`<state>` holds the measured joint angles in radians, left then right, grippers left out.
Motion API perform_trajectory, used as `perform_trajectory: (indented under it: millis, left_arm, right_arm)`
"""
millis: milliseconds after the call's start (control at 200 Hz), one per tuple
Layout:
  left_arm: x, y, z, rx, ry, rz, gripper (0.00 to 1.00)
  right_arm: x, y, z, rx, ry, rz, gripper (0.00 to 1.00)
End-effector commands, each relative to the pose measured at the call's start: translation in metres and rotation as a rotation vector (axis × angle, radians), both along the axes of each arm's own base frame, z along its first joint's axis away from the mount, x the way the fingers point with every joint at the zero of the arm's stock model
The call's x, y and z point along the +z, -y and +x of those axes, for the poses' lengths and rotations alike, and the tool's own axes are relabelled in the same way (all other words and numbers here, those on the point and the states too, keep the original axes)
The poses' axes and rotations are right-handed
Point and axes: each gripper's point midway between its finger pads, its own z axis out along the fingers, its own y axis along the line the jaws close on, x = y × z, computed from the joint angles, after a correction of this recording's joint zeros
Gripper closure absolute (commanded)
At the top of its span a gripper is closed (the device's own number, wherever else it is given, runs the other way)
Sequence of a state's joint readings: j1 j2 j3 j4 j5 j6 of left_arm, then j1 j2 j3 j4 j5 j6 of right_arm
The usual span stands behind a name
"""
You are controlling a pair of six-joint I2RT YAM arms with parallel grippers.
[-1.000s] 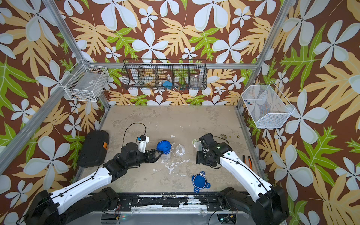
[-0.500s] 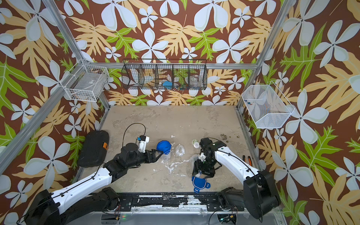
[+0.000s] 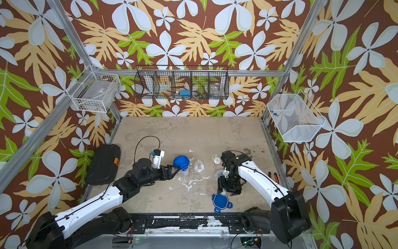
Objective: Take out toiletry kits
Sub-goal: 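Pour the toiletry kits out of the container, then place the container at the center of the board.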
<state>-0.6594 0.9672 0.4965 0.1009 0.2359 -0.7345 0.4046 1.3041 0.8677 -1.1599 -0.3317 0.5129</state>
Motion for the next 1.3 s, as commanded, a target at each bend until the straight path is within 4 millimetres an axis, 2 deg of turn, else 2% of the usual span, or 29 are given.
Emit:
perform_trajectory:
  millis: [0, 130, 260, 460, 591, 791, 916, 1051, 1186, 1296]
  left_arm:
    - [0.004, 0.000, 0.003, 0.010, 0.007, -0.007, 0.14]
    - [0.003, 0.001, 0.003, 0.007, 0.001, -0.010, 0.14]
    - [0.002, 0.001, 0.003, 0.008, -0.002, -0.008, 0.14]
    - [-0.002, 0.000, 0.003, 0.010, -0.010, 0.000, 0.14]
    - [-0.003, 0.001, 0.003, 0.005, -0.014, -0.001, 0.14]
    - [-0.005, 0.001, 0.002, 0.007, -0.018, 0.002, 0.14]
    - [-0.003, 0.002, 0.003, 0.007, -0.013, -0.004, 0.14]
    - [0.000, 0.002, 0.003, 0.008, -0.006, -0.008, 0.14]
    - [0.004, 0.002, 0.004, 0.006, 0.001, -0.014, 0.14]
    - [0.006, 0.003, 0.005, 0.005, 0.005, -0.019, 0.14]
  right_arm:
    - [-0.005, 0.006, 0.028, 0.029, 0.117, -0.055, 0.27]
    - [-0.004, 0.008, 0.042, 0.041, 0.186, -0.093, 0.19]
    - [-0.017, 0.009, 0.045, 0.043, 0.210, -0.107, 0.18]
    - [-0.022, 0.006, 0.053, 0.055, 0.296, -0.135, 0.16]
    - [-0.029, 0.000, 0.046, 0.061, 0.312, -0.137, 0.14]
    - [-0.043, 0.014, 0.025, 0.097, 0.252, -0.244, 0.16]
    - [-0.026, 0.019, 0.023, 0.090, 0.251, -0.263, 0.27]
    - [0.000, 0.010, 0.013, 0.092, 0.220, -0.193, 0.34]
    - [0.024, 0.010, 0.000, 0.098, 0.185, -0.166, 0.35]
    - [0.027, 0.010, -0.013, 0.101, 0.139, -0.141, 0.35]
